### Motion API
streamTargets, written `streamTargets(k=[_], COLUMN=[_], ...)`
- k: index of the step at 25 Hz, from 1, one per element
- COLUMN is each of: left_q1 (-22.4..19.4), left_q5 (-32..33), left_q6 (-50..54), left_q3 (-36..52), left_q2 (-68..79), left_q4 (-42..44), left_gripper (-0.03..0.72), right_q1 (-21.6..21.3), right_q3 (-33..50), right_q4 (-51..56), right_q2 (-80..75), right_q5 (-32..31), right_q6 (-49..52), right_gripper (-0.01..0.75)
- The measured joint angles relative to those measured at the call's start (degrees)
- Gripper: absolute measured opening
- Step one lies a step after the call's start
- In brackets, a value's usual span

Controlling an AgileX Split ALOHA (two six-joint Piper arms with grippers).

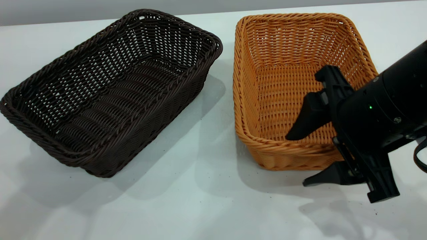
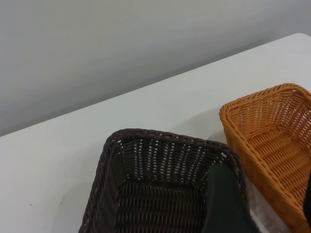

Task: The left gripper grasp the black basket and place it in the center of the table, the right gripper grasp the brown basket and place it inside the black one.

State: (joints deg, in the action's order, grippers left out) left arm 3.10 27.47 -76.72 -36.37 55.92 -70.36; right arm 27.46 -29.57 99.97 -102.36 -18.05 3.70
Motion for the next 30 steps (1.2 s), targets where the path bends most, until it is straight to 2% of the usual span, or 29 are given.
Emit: streamTargets(k=[6,11,16,30], left_q1=[0.0,0.0,0.0,0.0], left_q5=[0.0,0.0,0.0,0.0], left_q6=[0.0,-0.1,-0.1,0.0], left_q3=[0.0,0.0,0.0,0.0], left_q2=[0.0,0.0,0.0,0.0], left_q4=[0.0,0.0,0.0,0.0], left_gripper=[0.344,0.344,0.344,0.344], right_q1=[0.0,0.0,0.0,0.0], right_q3=[0.0,-0.8,-2.9,-2.9], right_q4=[0.0,0.0,0.0,0.0], right_q2=[0.0,0.1,0.1,-2.7], right_q5=[1.5,1.7,4.9,5.6], right_q6=[3.6,4.8,4.4,4.1], right_gripper=[0.504,0.451,0.414,0.388])
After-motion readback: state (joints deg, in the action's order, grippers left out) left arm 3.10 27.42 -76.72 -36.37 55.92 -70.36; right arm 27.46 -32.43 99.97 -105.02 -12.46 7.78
